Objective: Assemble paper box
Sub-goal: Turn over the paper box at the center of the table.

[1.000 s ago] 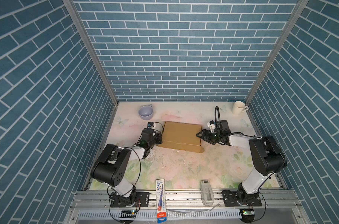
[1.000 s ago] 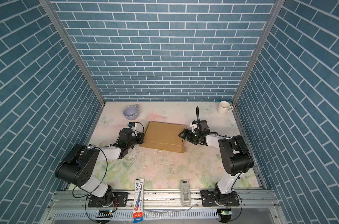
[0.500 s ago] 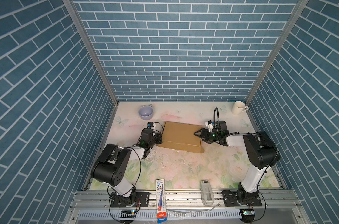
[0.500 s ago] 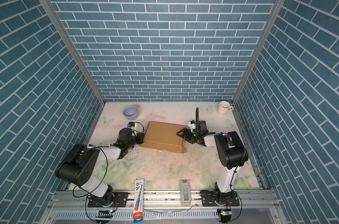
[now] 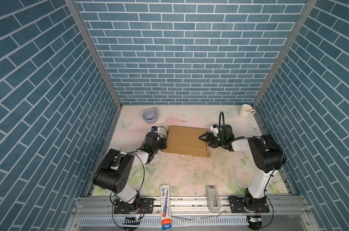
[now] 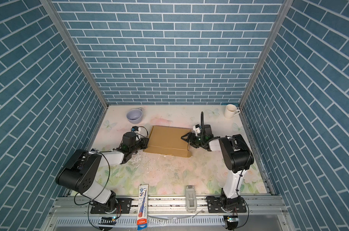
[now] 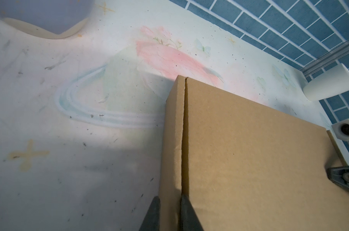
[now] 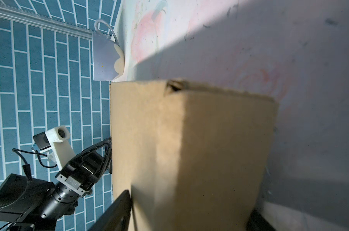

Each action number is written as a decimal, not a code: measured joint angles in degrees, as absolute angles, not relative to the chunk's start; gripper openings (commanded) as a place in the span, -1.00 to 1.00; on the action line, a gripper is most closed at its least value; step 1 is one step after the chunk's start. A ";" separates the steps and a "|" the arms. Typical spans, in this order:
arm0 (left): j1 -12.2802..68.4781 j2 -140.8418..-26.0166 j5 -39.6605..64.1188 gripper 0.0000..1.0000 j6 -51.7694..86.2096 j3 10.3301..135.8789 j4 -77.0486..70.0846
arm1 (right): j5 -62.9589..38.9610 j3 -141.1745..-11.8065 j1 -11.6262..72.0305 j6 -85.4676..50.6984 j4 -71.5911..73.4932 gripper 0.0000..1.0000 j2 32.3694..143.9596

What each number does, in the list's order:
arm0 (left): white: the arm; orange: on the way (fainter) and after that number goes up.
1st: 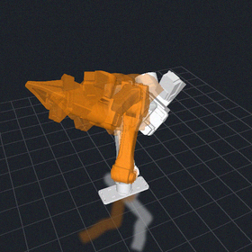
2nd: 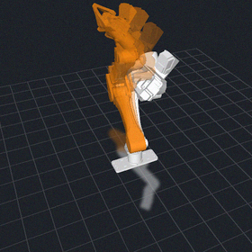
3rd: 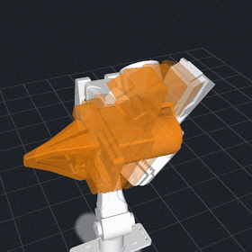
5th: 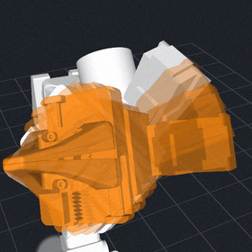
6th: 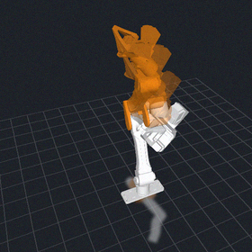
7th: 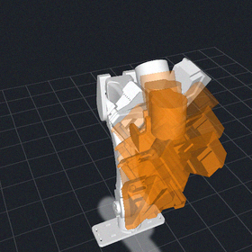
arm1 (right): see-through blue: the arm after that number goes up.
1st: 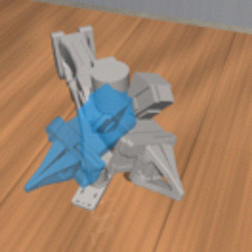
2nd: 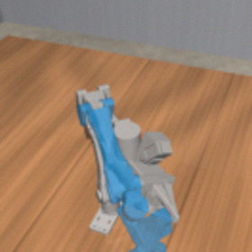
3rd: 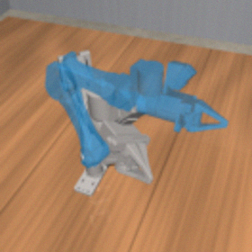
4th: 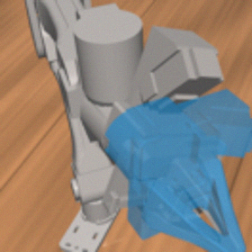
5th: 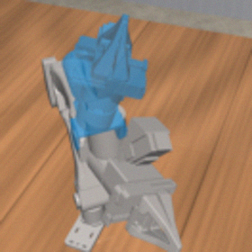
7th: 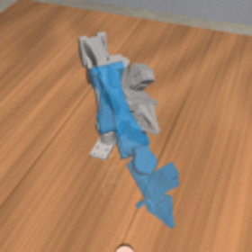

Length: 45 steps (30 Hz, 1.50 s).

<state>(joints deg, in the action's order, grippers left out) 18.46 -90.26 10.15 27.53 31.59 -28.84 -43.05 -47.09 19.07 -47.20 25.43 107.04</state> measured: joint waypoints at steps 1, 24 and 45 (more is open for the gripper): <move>18.52 -89.91 10.11 -0.51 27.55 31.59 -28.08 | -43.07 -47.09 19.09 -47.46 25.78 0.43 107.04; 19.22 -84.60 9.91 -0.16 27.38 34.13 -17.61 | -44.45 -47.09 19.40 -51.16 29.23 -0.11 107.02; 20.93 -62.63 9.78 0.07 10.39 52.97 5.61 | -45.04 -49.23 20.49 -59.72 17.82 -0.20 99.46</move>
